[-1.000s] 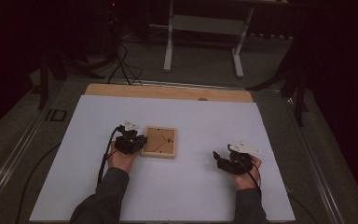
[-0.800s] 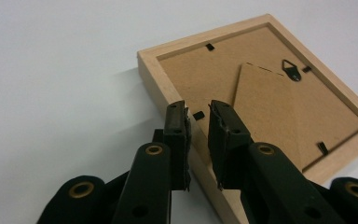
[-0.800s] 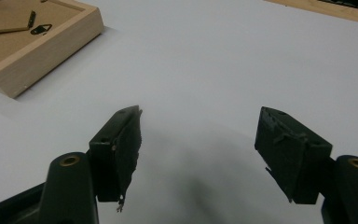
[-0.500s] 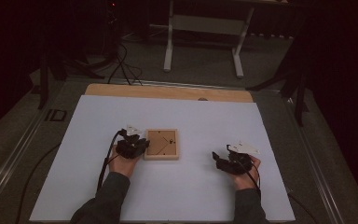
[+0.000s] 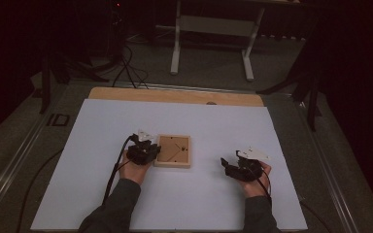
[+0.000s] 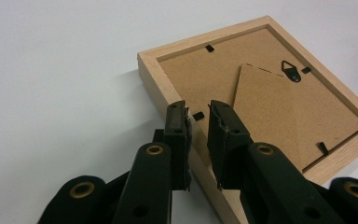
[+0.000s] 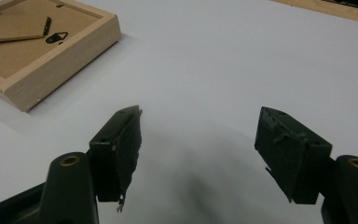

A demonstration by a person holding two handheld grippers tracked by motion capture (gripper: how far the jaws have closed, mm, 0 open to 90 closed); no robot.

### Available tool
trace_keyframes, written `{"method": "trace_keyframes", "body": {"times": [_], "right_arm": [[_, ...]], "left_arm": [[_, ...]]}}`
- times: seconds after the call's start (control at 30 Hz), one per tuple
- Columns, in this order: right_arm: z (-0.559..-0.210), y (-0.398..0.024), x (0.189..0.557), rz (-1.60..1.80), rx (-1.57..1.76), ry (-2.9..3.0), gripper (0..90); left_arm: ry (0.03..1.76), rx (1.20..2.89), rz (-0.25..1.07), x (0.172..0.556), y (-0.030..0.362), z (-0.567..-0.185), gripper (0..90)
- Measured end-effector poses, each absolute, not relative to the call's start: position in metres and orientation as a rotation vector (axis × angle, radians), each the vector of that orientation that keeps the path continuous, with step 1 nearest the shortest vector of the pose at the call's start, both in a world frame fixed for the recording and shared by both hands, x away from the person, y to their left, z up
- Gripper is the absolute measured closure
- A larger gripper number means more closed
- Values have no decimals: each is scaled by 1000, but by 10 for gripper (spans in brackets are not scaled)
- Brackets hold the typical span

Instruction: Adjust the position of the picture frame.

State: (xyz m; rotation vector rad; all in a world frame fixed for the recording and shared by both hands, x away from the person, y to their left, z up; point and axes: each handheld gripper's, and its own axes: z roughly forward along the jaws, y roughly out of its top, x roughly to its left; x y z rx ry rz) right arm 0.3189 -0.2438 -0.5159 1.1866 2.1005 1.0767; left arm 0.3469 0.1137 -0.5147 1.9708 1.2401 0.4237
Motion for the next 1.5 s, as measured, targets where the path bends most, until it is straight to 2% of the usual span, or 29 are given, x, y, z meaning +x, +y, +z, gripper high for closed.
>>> {"method": "trace_keyframes", "body": {"times": [0.93, 1.0, 1.03, 1.2, 1.5], "right_arm": [[-516, -244, 320, 1080, 1188, 2099, 307], [-516, -244, 320, 1080, 1186, 2100, 307], [-516, -245, 320, 1080, 1189, 2098, 307], [-516, -245, 320, 1083, 1187, 2097, 307], [-514, -241, 318, 1089, 1174, 2099, 312]], "left_arm": [[1257, 1969, 419, 345, 110, -513, 775], [1260, 1966, 426, 345, 112, -513, 759], [1261, 1962, 424, 345, 113, -512, 701], [1237, 1949, 447, 339, 118, -506, 643], [1203, 1925, 454, 328, 129, -500, 593]]}}
